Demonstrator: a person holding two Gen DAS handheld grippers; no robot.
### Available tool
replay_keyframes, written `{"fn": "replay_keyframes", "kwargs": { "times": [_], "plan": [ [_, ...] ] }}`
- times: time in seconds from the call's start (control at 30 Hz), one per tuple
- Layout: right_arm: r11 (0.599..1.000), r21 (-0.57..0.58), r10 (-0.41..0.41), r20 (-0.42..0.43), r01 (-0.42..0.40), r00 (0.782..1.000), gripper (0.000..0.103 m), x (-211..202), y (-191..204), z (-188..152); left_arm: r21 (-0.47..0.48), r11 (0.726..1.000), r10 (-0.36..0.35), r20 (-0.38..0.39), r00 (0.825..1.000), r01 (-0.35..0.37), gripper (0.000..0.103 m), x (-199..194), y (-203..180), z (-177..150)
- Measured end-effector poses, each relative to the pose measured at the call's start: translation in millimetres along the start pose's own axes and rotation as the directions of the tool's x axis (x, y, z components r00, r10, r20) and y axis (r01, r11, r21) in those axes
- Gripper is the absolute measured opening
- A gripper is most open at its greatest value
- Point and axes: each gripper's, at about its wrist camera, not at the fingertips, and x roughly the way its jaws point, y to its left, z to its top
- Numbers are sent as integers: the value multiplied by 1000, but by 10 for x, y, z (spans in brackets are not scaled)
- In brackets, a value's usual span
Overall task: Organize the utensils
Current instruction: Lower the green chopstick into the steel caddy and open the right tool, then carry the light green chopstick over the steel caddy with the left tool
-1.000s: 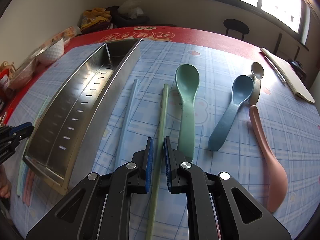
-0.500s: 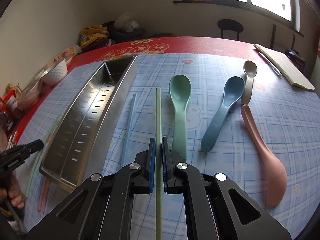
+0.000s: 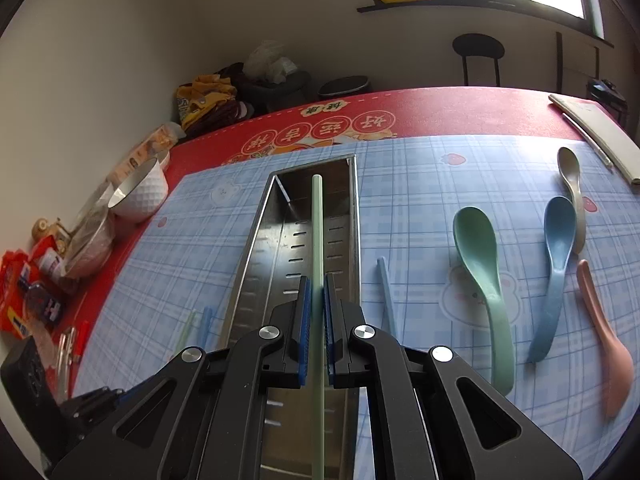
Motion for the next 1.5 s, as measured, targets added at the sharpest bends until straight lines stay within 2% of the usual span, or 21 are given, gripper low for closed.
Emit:
{"fn": "replay_keyframes", "kwargs": {
  "times": [0.23,0.57,0.9,1.1,1.23,1.3,1.33,1.37,1.5],
  "plan": [
    [995,-30,-100,-22,100,995,6,235,91,-14,18,1000,5,-14,1000,-4,5,30,-31,2],
    [988,-50,-148,-42,146,988,6,283,84,-23,13,1000,11,-15,1000,-11,5,31,-22,-1],
    [990,-57,-133,-29,131,991,8,240,46,-37,13,999,41,-10,999,-41,5,25,-23,3],
    [991,-121,-51,67,59,996,8,-20,7,-60,-6,999,37,-1,999,-37,5,0,14,4],
    [989,-147,0,104,16,995,8,-161,-225,-76,-13,999,47,1,999,-47,5,0,26,8],
    [991,-134,8,107,7,994,16,-191,-404,-81,-10,999,53,9,999,-53,5,-16,20,4],
    [992,-128,1,115,14,993,26,-204,-488,-87,-9,998,57,10,998,-57,5,-20,16,2],
    [992,-122,-5,125,21,992,30,-215,-564,-91,-8,998,62,14,998,-62,5,-29,10,2],
    [999,-42,38,158,-32,987,35,-252,-892,-133,-11,995,94,8,996,-94,5,-42,3,6]
  ]
}}
